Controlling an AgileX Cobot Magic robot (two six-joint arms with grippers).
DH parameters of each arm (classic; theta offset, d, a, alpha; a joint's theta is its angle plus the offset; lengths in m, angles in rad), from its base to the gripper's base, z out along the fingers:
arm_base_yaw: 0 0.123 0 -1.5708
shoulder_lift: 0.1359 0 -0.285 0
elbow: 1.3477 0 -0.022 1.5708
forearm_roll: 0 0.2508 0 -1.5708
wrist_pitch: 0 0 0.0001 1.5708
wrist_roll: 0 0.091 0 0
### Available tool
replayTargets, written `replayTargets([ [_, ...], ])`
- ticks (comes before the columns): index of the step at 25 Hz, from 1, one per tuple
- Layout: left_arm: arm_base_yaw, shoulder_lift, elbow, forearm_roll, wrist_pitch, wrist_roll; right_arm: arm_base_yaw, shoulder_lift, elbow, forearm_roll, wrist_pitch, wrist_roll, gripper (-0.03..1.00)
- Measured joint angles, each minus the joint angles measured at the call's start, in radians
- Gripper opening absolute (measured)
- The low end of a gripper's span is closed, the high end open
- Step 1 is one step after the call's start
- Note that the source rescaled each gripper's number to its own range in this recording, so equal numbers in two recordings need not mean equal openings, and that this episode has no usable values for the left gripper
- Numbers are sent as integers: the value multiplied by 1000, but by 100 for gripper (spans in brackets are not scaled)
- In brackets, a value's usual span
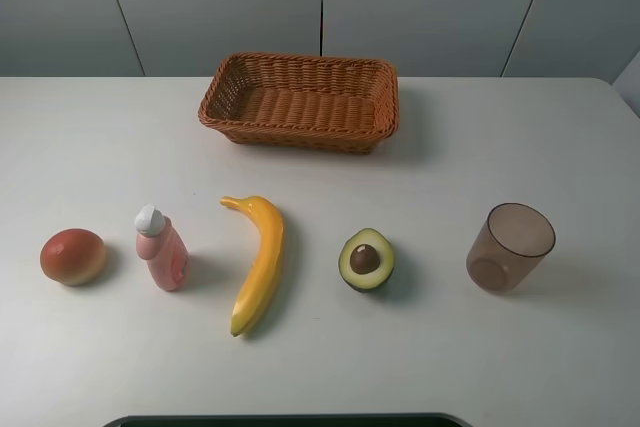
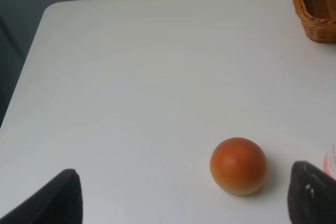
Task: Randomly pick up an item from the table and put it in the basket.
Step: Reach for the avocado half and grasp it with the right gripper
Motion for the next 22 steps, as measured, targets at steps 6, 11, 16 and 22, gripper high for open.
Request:
replayTargets([
  [6,0,0,0,0,0,0,0,0,0,0,0,0,100],
  [11,0,0,0,0,0,0,0,0,0,0,0,0,100],
  [16,0,0,0,0,0,0,0,0,0,0,0,0,100],
  [22,0,0,0,0,0,0,0,0,0,0,0,0,100],
])
